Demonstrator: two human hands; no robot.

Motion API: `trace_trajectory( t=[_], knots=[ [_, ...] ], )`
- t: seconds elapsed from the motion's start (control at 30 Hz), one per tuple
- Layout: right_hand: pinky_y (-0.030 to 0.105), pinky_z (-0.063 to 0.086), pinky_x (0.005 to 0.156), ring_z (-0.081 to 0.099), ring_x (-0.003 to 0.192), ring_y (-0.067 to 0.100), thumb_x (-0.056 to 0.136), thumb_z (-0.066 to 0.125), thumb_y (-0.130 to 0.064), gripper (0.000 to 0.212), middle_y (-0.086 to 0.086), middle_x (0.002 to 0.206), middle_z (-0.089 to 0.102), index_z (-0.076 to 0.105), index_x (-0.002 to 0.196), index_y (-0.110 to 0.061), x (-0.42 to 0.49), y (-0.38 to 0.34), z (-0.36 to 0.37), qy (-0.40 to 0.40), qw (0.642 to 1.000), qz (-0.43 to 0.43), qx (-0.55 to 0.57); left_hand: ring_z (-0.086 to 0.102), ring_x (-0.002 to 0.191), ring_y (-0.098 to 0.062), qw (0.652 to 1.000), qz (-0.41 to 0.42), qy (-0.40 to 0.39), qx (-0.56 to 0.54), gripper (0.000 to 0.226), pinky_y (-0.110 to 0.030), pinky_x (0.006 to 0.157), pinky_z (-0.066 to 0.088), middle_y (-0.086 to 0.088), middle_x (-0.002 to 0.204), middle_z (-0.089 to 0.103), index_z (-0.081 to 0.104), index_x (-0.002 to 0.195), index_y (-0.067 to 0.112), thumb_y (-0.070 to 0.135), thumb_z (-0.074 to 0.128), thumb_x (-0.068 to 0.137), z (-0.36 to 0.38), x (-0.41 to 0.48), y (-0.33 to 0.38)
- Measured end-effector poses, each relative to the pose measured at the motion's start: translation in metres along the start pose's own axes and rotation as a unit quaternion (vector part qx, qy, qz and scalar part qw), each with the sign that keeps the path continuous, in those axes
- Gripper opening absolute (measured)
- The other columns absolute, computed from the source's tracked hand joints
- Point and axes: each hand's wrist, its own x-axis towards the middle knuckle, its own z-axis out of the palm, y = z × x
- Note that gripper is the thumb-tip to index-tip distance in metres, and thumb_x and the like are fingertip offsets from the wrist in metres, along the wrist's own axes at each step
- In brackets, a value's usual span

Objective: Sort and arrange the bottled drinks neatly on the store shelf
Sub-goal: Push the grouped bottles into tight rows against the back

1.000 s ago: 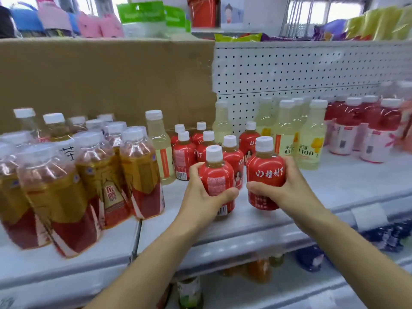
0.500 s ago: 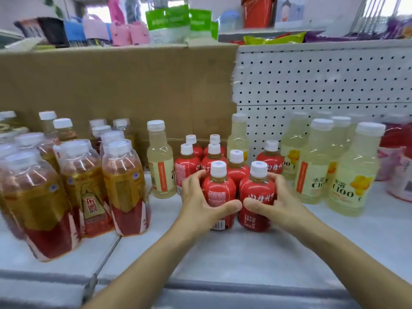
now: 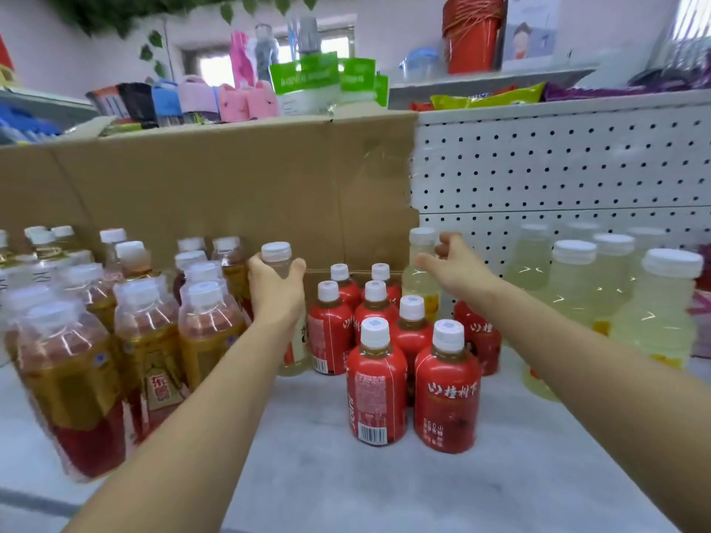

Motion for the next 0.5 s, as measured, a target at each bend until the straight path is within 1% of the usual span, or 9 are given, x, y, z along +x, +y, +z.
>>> trace_trajectory(
  t=[0.07, 0.1, 0.13, 0.17, 0.2, 0.27, 0.33, 0.43, 0.5],
  knots=[
    [0.029, 0.044, 0.073, 0.056, 0.095, 0.017, 0.094, 0.064, -0.028, 0.045, 0.004, 0.116, 0.057, 0.045, 0.131, -0.011, 0.015, -0.002, 0.008, -0.01, 1.0, 0.014, 0.003, 0.054, 0.117, -0.025, 1.0, 0.001, 0.003, 0.028, 0.052, -0.042, 0.102, 0.043, -0.004, 0.129, 0.054, 0.039, 0.14, 0.015, 0.03, 0.061, 0.096, -0.003, 0.002, -0.002],
    [0.029, 0.046, 0.073, 0.056, 0.092, 0.018, 0.094, 0.065, -0.026, 0.037, 0.006, 0.111, 0.059, 0.05, 0.123, -0.01, 0.021, -0.002, 0.012, -0.007, 1.0, 0.017, 0.001, 0.055, 0.116, -0.025, 0.999, 0.003, 0.004, 0.038, 0.047, -0.042, 0.1, 0.044, -0.004, 0.127, 0.056, 0.042, 0.138, 0.015, 0.028, 0.061, 0.097, -0.005, 0.002, -0.002],
    [0.031, 0.048, 0.078, 0.058, 0.093, 0.02, 0.093, 0.066, -0.024, 0.03, 0.009, 0.111, 0.062, 0.054, 0.117, -0.01, 0.026, -0.001, 0.015, 0.004, 1.0, 0.015, 0.001, 0.057, 0.115, -0.026, 0.999, 0.008, 0.006, 0.047, 0.044, -0.042, 0.1, 0.045, -0.005, 0.125, 0.058, 0.045, 0.135, 0.015, 0.027, 0.062, 0.097, -0.006, 0.003, -0.002],
    [0.034, 0.049, 0.083, 0.06, 0.096, 0.023, 0.092, 0.067, -0.023, 0.028, 0.011, 0.113, 0.064, 0.057, 0.115, -0.009, 0.03, 0.001, 0.017, 0.016, 1.0, 0.013, 0.002, 0.057, 0.115, -0.026, 0.998, 0.014, 0.006, 0.054, 0.041, -0.044, 0.1, 0.045, -0.005, 0.125, 0.06, 0.047, 0.132, 0.015, 0.026, 0.062, 0.097, -0.007, 0.003, -0.002],
    [0.035, 0.048, 0.086, 0.06, 0.098, 0.023, 0.091, 0.069, -0.023, 0.03, 0.011, 0.114, 0.064, 0.058, 0.115, -0.009, 0.033, 0.003, 0.018, 0.024, 1.0, 0.011, 0.003, 0.058, 0.115, -0.026, 0.998, 0.019, 0.005, 0.06, 0.038, -0.045, 0.101, 0.045, -0.005, 0.125, 0.06, 0.049, 0.13, 0.015, 0.026, 0.062, 0.096, -0.008, 0.002, -0.002],
    [0.032, 0.046, 0.084, 0.058, 0.099, 0.021, 0.089, 0.072, -0.024, 0.036, 0.007, 0.114, 0.063, 0.057, 0.119, -0.012, 0.032, 0.005, 0.018, 0.026, 1.0, 0.002, 0.004, 0.057, 0.115, -0.026, 0.997, 0.028, 0.002, 0.067, 0.036, -0.046, 0.102, 0.046, -0.004, 0.124, 0.06, 0.049, 0.128, 0.015, 0.026, 0.063, 0.096, -0.009, 0.0, -0.001],
    [0.03, 0.044, 0.082, 0.059, 0.099, 0.019, 0.087, 0.074, -0.023, 0.039, 0.004, 0.111, 0.062, 0.057, 0.119, -0.013, 0.03, 0.006, 0.017, 0.021, 1.0, -0.013, 0.008, 0.057, 0.114, -0.024, 0.997, 0.045, -0.001, 0.065, 0.036, -0.042, 0.099, 0.046, 0.0, 0.119, 0.058, 0.049, 0.128, 0.015, 0.025, 0.063, 0.096, -0.01, -0.003, 0.001],
    [0.028, 0.046, 0.083, 0.061, 0.101, 0.019, 0.086, 0.075, -0.02, 0.039, 0.002, 0.108, 0.063, 0.057, 0.119, -0.012, 0.02, 0.001, 0.013, 0.024, 0.998, -0.055, 0.018, 0.057, 0.109, -0.018, 0.993, 0.098, -0.011, 0.059, 0.037, -0.033, 0.093, 0.043, 0.003, 0.116, 0.058, 0.049, 0.13, 0.016, 0.023, 0.063, 0.096, -0.013, -0.007, 0.008],
    [0.023, 0.046, 0.078, 0.061, 0.101, 0.017, 0.086, 0.075, -0.019, 0.042, 0.0, 0.109, 0.064, 0.057, 0.123, -0.013, 0.014, -0.008, 0.009, 0.027, 0.996, -0.084, 0.033, 0.058, 0.106, -0.016, 0.989, 0.138, -0.021, 0.051, 0.036, -0.031, 0.089, 0.043, 0.004, 0.115, 0.059, 0.05, 0.128, 0.017, 0.023, 0.063, 0.096, -0.017, -0.009, 0.018]
  ],
)
